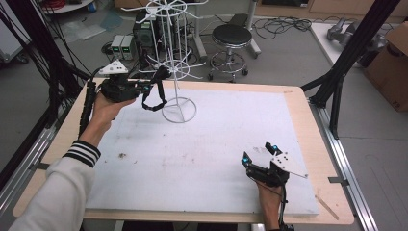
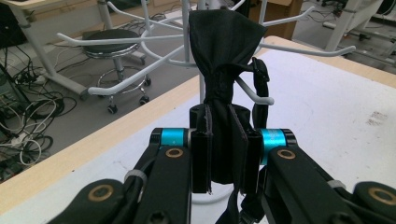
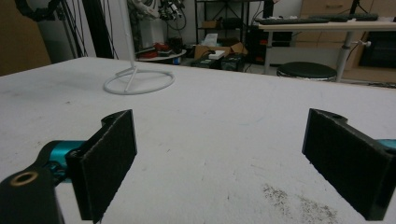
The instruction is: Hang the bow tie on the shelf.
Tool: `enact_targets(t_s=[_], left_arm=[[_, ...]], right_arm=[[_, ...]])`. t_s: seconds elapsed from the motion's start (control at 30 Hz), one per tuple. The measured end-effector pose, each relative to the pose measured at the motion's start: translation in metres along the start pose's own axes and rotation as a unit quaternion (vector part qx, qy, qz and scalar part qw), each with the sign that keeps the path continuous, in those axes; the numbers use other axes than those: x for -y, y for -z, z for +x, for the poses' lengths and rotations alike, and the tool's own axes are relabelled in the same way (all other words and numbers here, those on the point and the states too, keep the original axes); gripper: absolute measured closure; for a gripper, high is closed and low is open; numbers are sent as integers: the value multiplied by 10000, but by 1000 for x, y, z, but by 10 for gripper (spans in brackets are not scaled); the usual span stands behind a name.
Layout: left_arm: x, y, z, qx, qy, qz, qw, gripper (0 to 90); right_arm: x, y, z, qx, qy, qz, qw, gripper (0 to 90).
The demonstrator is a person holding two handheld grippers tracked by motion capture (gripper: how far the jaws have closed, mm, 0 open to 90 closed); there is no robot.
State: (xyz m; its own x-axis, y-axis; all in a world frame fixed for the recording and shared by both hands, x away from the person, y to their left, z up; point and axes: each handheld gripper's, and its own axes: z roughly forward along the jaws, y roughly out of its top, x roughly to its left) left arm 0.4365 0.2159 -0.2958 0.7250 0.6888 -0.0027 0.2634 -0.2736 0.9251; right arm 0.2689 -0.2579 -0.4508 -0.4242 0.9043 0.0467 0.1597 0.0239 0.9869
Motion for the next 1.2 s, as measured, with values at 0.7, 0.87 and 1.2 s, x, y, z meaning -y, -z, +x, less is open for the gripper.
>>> enact_targets(t_s=[0.7, 0.87, 1.2], left_arm=[[7, -8, 0, -129, 144, 46, 9998, 595], [17, -7, -1, -439, 19, 123, 9990, 285], [39, 15, 4, -271, 17, -134, 9995, 141]], right_arm=[[0, 0, -1, -2, -24, -28, 10000, 89], [0, 1, -1, -10, -49, -15, 10000, 89], [0, 0, 1, -33, 52, -20, 10000, 89]])
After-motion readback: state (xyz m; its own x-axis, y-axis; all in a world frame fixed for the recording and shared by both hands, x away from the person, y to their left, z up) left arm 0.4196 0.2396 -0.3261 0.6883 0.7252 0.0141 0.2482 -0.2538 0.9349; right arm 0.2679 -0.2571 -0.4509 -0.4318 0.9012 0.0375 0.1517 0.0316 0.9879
